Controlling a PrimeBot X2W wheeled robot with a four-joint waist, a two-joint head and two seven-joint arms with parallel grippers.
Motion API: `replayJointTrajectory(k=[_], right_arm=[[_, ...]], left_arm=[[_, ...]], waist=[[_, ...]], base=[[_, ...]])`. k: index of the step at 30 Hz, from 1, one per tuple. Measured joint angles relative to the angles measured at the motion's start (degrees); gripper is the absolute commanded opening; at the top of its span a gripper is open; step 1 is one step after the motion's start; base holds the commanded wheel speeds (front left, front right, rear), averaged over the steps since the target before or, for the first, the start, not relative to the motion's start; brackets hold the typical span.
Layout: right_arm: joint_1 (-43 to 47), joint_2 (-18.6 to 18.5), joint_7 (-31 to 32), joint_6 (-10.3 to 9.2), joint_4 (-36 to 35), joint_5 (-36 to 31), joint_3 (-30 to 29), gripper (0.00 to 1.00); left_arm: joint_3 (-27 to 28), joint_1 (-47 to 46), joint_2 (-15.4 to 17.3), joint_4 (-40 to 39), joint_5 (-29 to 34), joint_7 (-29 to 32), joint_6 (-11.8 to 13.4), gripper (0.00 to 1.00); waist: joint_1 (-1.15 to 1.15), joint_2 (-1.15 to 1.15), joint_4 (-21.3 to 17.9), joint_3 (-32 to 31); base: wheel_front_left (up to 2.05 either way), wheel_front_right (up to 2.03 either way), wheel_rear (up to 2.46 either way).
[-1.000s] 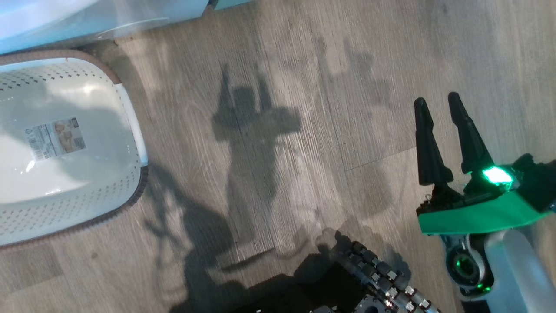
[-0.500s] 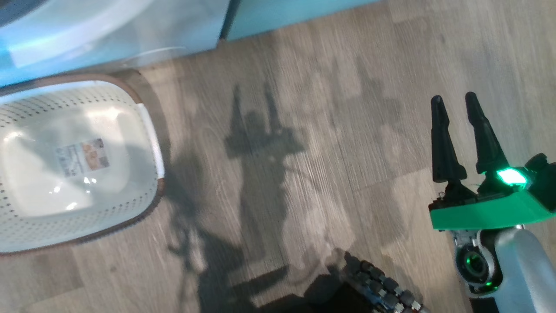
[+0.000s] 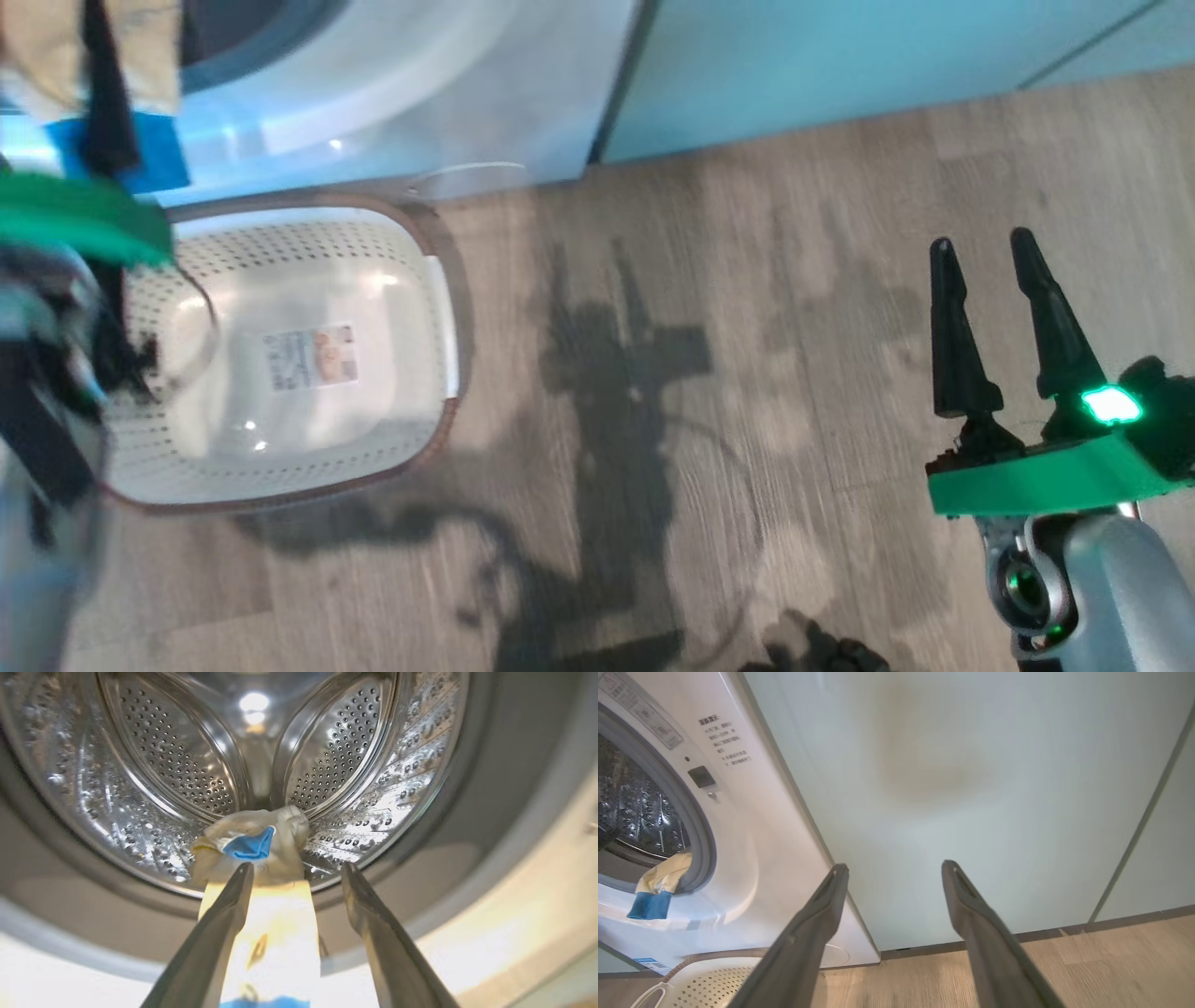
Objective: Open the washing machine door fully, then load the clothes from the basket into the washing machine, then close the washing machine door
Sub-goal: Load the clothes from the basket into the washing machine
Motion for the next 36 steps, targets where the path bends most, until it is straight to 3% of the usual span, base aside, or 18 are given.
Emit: replayJointTrajectory(k=[5, 13, 25, 36], right_arm=[[0.8, 0.0, 0.0, 0.0, 0.9, -2.3, 0.2, 1.0], [3.4, 0.0, 0.0, 0.0, 3.0, -5.3, 0.6, 1.0], [8.3, 0.0, 0.0, 0.0, 5.3, -6.7, 0.6, 1.0], [9.6, 0.0, 0.0, 0.0, 5.5, -7.1, 1.4, 1.0]], left_arm=[[-0.9, 16.2, -4.3, -14.3, 1.8, -1.3, 6.0, 1.0], [-6.7, 29.9, -10.1, -23.6, 4.4, -1.4, 10.5, 1.0], [-8.9, 37.6, -13.4, -22.9, 3.2, -1.8, 11.5, 1.0], [-9.3, 39.5, -13.6, -22.6, 1.8, -1.8, 11.7, 1.0]], waist=[[0.0, 0.0, 3.3, -3.8], [0.0, 0.0, 7.6, -9.1], [0.0, 0.0, 11.8, -16.2], [0.01, 0.0, 12.4, -19.0]], base=[[0.0, 0.0, 0.0], [0.0, 0.0, 0.0], [0.0, 0.0, 0.0], [0.0, 0.0, 0.0]])
